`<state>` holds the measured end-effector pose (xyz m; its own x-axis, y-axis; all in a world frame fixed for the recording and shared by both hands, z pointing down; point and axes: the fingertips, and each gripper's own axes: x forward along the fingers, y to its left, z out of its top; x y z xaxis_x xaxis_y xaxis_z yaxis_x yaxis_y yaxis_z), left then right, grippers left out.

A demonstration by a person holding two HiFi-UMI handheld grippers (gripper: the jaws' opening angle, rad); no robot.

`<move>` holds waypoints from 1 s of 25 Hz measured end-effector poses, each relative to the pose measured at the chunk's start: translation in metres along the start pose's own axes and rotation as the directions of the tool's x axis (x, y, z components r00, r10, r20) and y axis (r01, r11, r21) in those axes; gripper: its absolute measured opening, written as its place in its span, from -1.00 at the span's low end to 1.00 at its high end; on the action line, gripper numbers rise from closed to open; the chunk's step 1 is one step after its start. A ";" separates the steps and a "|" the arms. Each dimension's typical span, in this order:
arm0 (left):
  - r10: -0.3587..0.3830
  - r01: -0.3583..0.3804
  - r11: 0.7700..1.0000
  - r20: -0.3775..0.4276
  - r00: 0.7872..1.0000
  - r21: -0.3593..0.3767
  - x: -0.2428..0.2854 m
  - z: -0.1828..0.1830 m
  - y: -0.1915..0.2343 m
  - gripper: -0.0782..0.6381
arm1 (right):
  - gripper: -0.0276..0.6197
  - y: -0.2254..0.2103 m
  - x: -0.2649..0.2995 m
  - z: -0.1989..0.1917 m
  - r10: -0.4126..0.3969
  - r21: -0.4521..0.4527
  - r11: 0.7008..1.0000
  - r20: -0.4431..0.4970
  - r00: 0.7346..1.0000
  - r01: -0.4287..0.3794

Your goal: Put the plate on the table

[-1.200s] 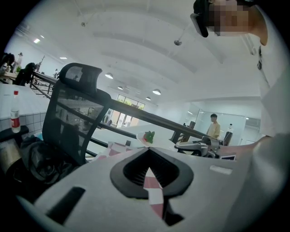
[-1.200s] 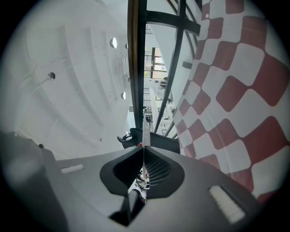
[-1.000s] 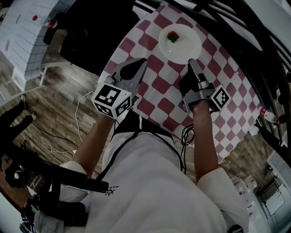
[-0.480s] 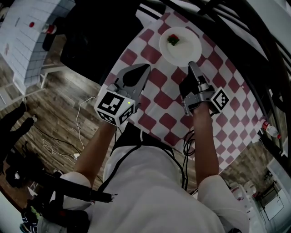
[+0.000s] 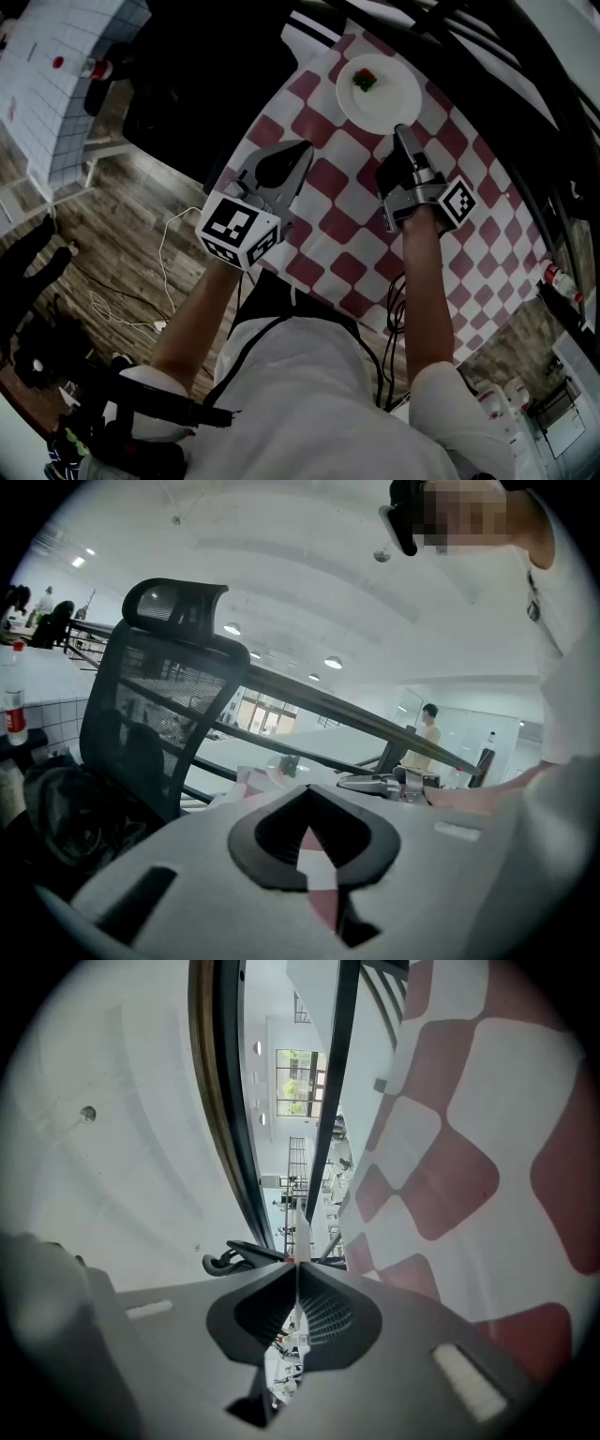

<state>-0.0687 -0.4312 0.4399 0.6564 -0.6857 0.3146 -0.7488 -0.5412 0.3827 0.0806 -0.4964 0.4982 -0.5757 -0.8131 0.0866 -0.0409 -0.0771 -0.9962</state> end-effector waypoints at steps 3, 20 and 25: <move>0.007 -0.007 1.000 0.002 1.000 -0.005 0.005 0.001 0.007 -0.78 | -0.86 -0.009 0.007 0.008 -0.009 -0.007 1.000 0.004 1.000 0.009; 0.025 -0.025 0.999 0.000 1.000 -0.026 0.029 -0.005 0.025 -0.78 | -0.86 -0.053 0.047 0.041 -0.045 -0.004 0.999 0.042 0.998 0.045; 0.026 -0.026 0.999 -0.010 1.000 -0.031 0.031 -0.009 0.026 -0.78 | -0.86 -0.062 0.054 0.048 -0.064 0.004 0.998 0.056 0.996 0.064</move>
<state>-0.0666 -0.4620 0.4676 0.6376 -0.6947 0.3329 -0.7625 -0.5075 0.4012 0.0916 -0.5630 0.5649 -0.5254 -0.8373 0.1511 -0.0747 -0.1315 -0.9885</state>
